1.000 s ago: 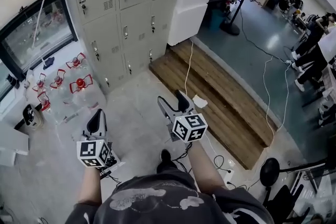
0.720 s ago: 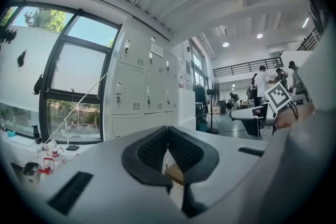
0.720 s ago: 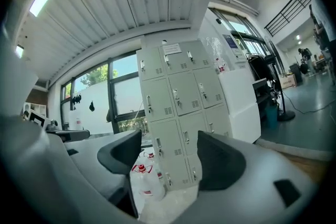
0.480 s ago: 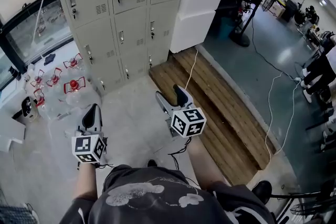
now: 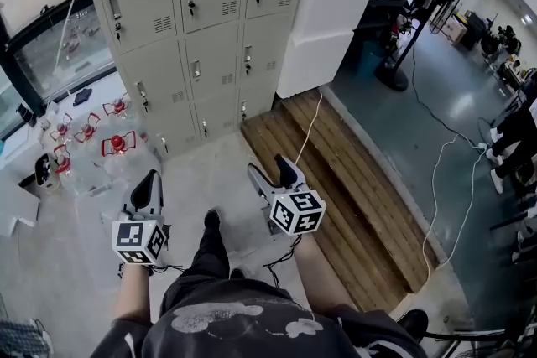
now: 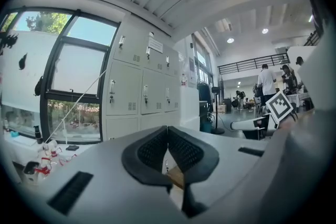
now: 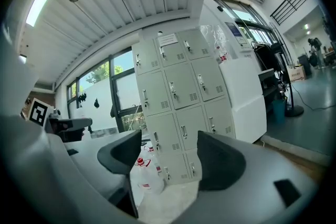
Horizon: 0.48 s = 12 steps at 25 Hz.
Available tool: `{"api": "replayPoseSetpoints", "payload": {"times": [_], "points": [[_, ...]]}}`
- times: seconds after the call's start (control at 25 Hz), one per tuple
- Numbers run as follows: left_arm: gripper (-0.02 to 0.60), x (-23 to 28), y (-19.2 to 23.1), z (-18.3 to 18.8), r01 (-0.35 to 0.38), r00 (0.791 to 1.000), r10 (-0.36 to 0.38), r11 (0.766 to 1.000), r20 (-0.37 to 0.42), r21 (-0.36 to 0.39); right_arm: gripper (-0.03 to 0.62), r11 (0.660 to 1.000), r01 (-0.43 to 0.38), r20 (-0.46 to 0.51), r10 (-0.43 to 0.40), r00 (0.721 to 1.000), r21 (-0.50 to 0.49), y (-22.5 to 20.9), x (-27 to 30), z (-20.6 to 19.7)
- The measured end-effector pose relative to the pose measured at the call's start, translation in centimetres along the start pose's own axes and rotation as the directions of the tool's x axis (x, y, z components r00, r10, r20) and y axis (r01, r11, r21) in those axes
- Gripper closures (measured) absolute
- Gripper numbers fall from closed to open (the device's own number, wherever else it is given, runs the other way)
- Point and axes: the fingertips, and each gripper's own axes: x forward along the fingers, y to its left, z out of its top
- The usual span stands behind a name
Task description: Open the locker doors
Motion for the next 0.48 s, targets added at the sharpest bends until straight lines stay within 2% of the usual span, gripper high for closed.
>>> {"api": "replayPoseSetpoints", "payload": {"times": [0.24, 0.48], "points": [[0.572, 7.4, 2.0, 1.8, 0.015, 0.999, -0.015, 1.000, 0.047, -0.010, 0.273, 0.999, 0.032, 0.010, -0.031, 0.999, -0.044, -3.5, 4.1, 2.0], [0.572, 17.8, 4.0, 2.8, 0.043, 0.997, -0.040, 0.998, 0.073, -0.047, 0.273, 0.995, 0.059, 0.010, -0.058, 0.998, -0.084, -9.0, 11.5, 5.8]]}}
